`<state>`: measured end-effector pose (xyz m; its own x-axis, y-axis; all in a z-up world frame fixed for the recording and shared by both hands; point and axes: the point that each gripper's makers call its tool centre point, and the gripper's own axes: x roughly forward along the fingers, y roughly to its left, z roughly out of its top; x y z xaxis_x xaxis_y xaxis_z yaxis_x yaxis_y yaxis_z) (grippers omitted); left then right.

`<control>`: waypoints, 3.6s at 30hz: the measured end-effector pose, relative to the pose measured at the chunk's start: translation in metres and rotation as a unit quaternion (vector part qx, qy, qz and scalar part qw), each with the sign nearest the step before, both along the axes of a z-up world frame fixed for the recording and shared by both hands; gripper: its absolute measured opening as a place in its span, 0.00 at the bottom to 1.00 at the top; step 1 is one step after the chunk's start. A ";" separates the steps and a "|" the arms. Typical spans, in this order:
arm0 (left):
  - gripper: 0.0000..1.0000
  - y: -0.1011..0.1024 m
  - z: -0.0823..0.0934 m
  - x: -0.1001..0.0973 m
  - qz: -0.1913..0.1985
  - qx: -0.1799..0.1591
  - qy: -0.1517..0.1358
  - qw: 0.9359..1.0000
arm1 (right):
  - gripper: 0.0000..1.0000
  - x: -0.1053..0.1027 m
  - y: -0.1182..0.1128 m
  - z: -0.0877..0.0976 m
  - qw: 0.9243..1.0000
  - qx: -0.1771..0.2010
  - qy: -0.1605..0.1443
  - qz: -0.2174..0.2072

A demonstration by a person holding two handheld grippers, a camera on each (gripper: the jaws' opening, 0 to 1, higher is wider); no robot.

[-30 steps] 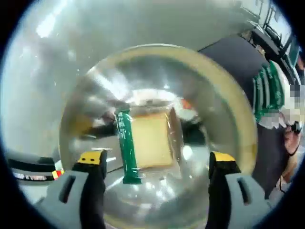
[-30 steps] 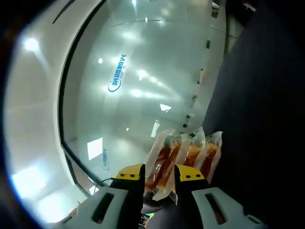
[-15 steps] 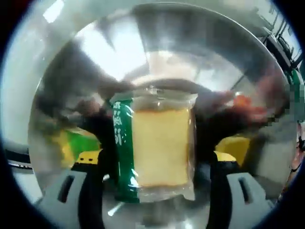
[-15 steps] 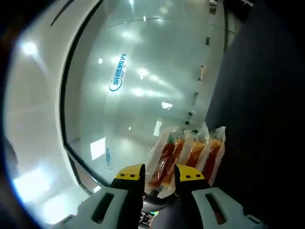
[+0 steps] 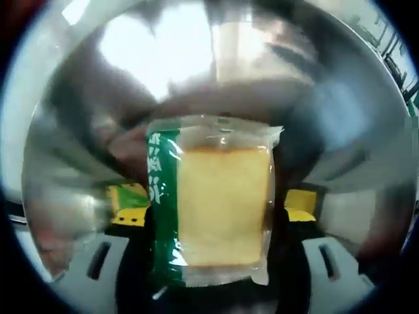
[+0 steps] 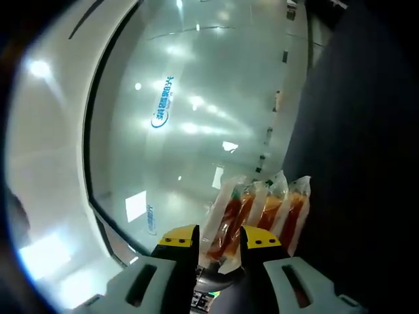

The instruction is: Pick up the bread from the bowl and place it onto the table

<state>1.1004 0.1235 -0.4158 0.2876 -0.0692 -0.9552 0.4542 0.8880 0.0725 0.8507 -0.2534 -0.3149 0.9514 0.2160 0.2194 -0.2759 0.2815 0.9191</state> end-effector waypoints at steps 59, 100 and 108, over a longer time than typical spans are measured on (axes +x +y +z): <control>0.44 -0.004 0.070 -0.025 -0.027 0.008 -0.031 0.999 | 0.21 0.008 -0.001 -0.012 0.999 0.034 0.022 0.012; 0.45 -0.294 0.155 -0.164 -0.266 -0.062 -0.013 0.962 | 0.21 0.006 -0.019 -0.004 0.999 0.049 0.010 -0.009; 0.45 -0.312 0.143 -0.162 -0.269 -0.070 0.005 0.961 | 0.21 0.007 -0.019 -0.004 0.999 0.052 0.010 -0.009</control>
<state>0.9385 -0.1886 -0.2728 0.1653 -0.3336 -0.9281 0.8499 0.5255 -0.0375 0.8574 -0.2728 -0.3193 0.9592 0.1757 0.2216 -0.2537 0.1885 0.9487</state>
